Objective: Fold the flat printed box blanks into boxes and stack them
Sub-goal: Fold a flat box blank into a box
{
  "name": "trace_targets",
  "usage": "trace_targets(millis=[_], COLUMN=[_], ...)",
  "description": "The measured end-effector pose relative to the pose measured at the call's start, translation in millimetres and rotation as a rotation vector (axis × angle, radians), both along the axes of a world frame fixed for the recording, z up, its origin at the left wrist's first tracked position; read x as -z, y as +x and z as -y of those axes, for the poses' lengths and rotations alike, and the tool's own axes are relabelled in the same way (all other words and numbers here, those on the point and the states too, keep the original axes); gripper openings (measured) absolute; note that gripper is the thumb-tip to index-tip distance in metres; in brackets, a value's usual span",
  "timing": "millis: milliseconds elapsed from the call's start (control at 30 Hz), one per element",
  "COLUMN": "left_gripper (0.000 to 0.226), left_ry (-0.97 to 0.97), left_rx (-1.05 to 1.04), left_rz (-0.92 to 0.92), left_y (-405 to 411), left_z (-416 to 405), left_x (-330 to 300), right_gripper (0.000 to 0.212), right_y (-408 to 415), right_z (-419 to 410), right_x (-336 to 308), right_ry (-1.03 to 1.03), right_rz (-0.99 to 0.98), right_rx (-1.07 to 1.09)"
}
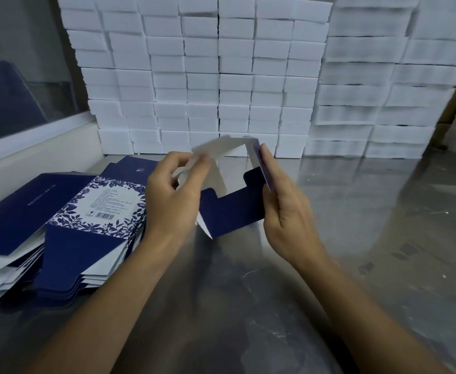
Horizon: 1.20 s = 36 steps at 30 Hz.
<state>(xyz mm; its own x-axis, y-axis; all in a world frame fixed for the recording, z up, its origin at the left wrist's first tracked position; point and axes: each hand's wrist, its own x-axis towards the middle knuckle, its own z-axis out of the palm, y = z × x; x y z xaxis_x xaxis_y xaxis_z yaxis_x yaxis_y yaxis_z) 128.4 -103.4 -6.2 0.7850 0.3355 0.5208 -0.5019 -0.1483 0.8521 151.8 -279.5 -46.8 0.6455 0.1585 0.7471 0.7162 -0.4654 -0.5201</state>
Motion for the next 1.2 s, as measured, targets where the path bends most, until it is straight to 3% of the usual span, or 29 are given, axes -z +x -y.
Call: trace_targets(millis=[100, 267, 400, 533, 700, 867, 967, 1033, 1200], left_gripper=[0.03, 0.032, 0.029, 0.027, 0.024, 0.02, 0.032, 0.045, 0.047], left_ry=[-0.188, -0.03, 0.105, 0.153, 0.162, 0.17, 0.112, 0.055, -0.113], left_rx=[0.068, -0.051, -0.105, -0.069, -0.072, -0.097, -0.111, -0.147, -0.124], left_rz=[-0.048, 0.026, 0.048, 0.056, 0.072, 0.077, 0.045, 0.021, -0.013], left_y=[1.4, 2.6, 5.5, 4.5, 4.9, 4.0, 5.8, 7.9, 13.7], left_z=[-3.3, -2.9, 1.1, 4.4, 5.6, 7.3, 5.3, 2.7, -3.8], left_x=[-1.0, 4.6, 12.0, 14.7, 17.0, 18.4, 19.1, 18.2, 17.0], right_gripper=[0.063, 0.052, 0.022, 0.026, 0.01, 0.012, 0.006, 0.013, 0.018], right_y=[0.4, -5.8, -3.9, -6.1, -2.1, 1.6, 0.4, -1.0, -1.1], right_z=[-4.4, -13.3, -14.3, -8.1, -4.0, -1.3, -3.5, -5.4, -7.7], right_x=[-0.6, 2.3, -3.9, -4.4, -4.2, -4.9, -3.7, -1.3, 1.6], right_ry=[-0.106, -0.08, 0.05, 0.144, 0.21, 0.265, 0.272, 0.237, 0.18], right_rz=[0.0, -0.002, 0.184, 0.112, 0.173, 0.132, 0.095, 0.062, 0.111], right_rx=[-0.036, -0.009, 0.261, 0.313, 0.352, 0.321, 0.271, 0.237, 0.252])
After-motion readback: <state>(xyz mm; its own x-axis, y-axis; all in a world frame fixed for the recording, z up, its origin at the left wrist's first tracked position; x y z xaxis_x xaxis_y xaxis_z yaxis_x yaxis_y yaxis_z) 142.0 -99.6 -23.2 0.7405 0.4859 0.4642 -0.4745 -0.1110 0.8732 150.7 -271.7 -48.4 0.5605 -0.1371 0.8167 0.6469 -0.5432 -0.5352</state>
